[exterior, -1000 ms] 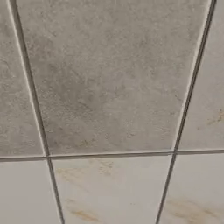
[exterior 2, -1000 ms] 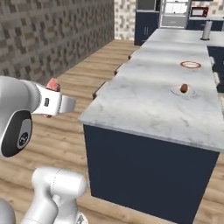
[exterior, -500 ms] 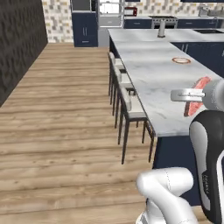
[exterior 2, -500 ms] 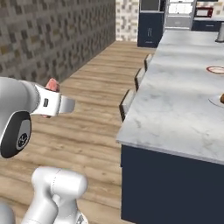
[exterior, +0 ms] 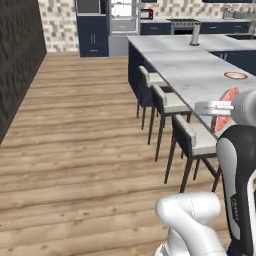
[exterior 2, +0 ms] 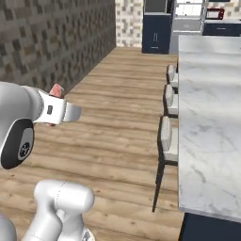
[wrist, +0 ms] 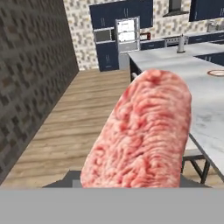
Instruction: Transport the steak and potato to the fridge. Place the steak on the rack containing meat and place the potato on the rack containing the vegetable, ensuring meats and vegetables are on different racks.
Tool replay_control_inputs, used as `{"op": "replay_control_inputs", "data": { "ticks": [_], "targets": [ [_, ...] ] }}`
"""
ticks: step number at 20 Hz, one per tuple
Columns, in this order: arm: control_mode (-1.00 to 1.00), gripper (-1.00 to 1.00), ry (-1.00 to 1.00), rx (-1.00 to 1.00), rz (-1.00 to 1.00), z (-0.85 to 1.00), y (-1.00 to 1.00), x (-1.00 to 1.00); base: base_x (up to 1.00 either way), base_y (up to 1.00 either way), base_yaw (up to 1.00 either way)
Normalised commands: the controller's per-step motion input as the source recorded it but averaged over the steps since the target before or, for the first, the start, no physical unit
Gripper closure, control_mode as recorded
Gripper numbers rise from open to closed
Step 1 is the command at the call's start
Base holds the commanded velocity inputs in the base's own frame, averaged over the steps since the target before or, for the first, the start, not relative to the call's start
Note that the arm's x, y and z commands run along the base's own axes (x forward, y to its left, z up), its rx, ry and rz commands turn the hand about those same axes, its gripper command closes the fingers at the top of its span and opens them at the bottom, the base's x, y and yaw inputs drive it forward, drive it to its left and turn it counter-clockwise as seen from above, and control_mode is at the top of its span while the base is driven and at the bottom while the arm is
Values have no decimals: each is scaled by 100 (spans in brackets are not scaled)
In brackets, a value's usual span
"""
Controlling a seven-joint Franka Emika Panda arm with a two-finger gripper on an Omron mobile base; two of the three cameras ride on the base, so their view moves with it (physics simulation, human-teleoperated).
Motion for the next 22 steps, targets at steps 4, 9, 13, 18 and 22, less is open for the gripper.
{"op": "replay_control_inputs", "data": {
  "ticks": [4, 9, 13, 18, 22],
  "targets": [
    [100, 100, 0, 0, 0, 0, 0, 0, 100, 100, -17],
    [100, 100, 0, 0, 0, 0, 0, 0, 100, 75, -10],
    [100, 100, 0, 0, 0, 0, 0, 0, 100, 23, 0],
    [100, 100, 0, 0, 0, 0, 0, 0, 100, -27, 4],
    [100, 100, 0, 0, 0, 0, 0, 0, 100, -36, 4]
  ]
}}
